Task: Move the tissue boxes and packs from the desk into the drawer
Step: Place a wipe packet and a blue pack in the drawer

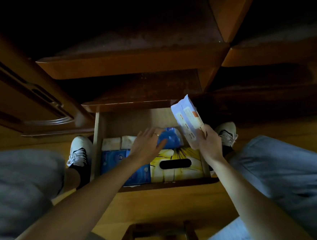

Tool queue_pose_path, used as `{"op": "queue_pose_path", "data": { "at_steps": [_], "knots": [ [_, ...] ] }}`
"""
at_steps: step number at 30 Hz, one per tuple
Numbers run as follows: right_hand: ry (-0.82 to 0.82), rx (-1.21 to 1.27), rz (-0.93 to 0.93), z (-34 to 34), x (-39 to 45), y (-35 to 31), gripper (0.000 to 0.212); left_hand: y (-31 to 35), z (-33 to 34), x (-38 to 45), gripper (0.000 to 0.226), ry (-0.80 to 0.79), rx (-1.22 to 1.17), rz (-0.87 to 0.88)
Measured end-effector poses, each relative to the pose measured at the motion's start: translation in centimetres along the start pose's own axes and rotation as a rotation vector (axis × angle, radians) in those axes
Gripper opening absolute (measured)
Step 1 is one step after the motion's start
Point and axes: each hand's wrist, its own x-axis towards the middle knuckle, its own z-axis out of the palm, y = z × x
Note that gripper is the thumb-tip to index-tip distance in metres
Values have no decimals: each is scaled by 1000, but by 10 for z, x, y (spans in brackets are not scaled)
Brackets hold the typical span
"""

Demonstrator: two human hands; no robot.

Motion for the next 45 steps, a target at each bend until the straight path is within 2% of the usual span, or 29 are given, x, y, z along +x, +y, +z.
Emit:
{"op": "queue_pose_path", "data": {
  "at_steps": [2, 4, 5, 9, 13, 17, 22, 24, 26, 28, 29, 32, 34, 36, 38, 39, 41, 43, 45],
  "knots": [
    [-20, -6, -24, 3, -2, 3, 32, -18, 4, -8, 38, 76, 33, -195],
    [-29, -25, -39, 7, -3, 6, 33, -35, 5, -9, 37, 45, 12, -353],
    [-29, -26, -42, 8, -3, 8, 33, -39, 6, -6, 36, 1, -36, -375],
    [17, 48, -41, 5, -2, 7, 34, -34, 13, 28, 42, -183, -246, -243],
    [88, 108, -54, -1, 2, 6, 34, -17, 32, 63, 46, -420, -100, -237],
    [78, 45, -95, 2, 3, 8, 35, 1, 53, 66, 41, -454, -307, -353],
    [59, -80, -154, 10, 10, 11, 29, 14, 62, 62, 37, -516, -578, -254],
    [55, -104, -180, 14, 11, 13, 26, 10, 56, 57, 37, -449, -618, -213],
    [50, -117, -204, 17, 11, 13, 24, 4, 45, 52, 37, -293, -606, -179],
    [33, -125, -216, 21, 11, 10, 24, 0, 30, 43, 39, -129, -652, -243],
    [20, -148, -233, 24, 11, 8, 25, -3, 20, 37, 43, -61, -768, -288],
    [-71, -295, -406, 41, 6, -8, 26, -10, -10, 24, 52, 67, -1341, -451],
    [-176, -365, -537, 57, -3, -25, 34, -12, -27, 26, 55, 118, -1489, -556],
    [-269, -413, -627, 68, -14, -39, 46, -12, -39, 26, 40, 181, -1428, -718],
    [-333, -444, -688, 74, -24, -48, 50, -21, -39, 18, 16, 252, -1364, -795],
    [-355, -433, -667, 76, -27, -51, 53, -28, -39, 10, 10, 276, -1359, -799],
    [-310, -385, -528, 77, -25, -52, 58, -46, -38, -3, 14, 333, -1382, -824],
    [-228, -435, -373, 76, -12, -48, 47, -60, -41, -14, 18, 404, -1380, -884],
    [-303, -600, -205, 75, 3, -40, 32, -67, -43, -21, 12, 426, -1367, -872]
  ]
}}
